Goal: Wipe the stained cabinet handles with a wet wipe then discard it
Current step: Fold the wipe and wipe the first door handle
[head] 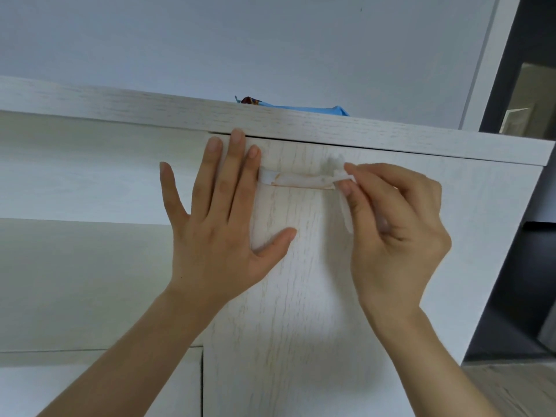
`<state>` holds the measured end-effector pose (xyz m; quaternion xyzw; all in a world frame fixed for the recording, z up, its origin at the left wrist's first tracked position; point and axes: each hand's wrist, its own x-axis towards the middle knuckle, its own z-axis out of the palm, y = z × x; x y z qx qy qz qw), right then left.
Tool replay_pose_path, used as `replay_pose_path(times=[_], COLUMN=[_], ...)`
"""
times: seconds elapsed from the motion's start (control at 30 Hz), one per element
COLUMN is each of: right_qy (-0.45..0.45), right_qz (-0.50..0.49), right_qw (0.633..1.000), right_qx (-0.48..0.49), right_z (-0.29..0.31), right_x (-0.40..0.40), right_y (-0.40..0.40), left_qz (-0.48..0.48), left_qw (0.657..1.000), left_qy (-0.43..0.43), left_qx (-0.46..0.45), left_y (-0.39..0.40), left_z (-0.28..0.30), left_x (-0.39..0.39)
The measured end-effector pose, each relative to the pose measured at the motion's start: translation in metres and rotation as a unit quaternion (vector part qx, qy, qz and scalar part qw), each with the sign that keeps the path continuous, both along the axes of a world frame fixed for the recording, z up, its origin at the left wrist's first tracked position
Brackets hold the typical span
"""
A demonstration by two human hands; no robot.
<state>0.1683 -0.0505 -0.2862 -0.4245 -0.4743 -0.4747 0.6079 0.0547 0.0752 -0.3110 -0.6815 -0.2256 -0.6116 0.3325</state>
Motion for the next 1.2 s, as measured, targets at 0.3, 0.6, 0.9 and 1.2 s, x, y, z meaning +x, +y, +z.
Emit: replay_pose_path(times=[0.3, 0.6, 0.9, 1.2], right_qy=[-0.003, 0.051, 0.002, 0.036], right_qz=[-0.021, 0.029, -0.053, -0.033], right_qw=[1.000, 0.998, 0.999, 0.999], right_qx=[-0.008, -0.005, 0.014, -0.011], right_z=[0.002, -0.001, -0.002, 0.004], right_x=[0.003, -0.002, -0.007, -0.004], right_y=[0.001, -0.004, 0.004, -0.010], left_qz=[0.000, -0.019, -0.024, -0.035], left_qw=[1.000, 1.000, 1.000, 0.999], left_qy=[0.003, 0.002, 0.003, 0.005], left_qx=[-0.002, -0.004, -0.003, -0.005], left_y=[0.001, 0.001, 0.001, 0.001], left_z=[0.000, 0.000, -0.001, 0.000], left_x=[0.000, 0.000, 0.000, -0.002])
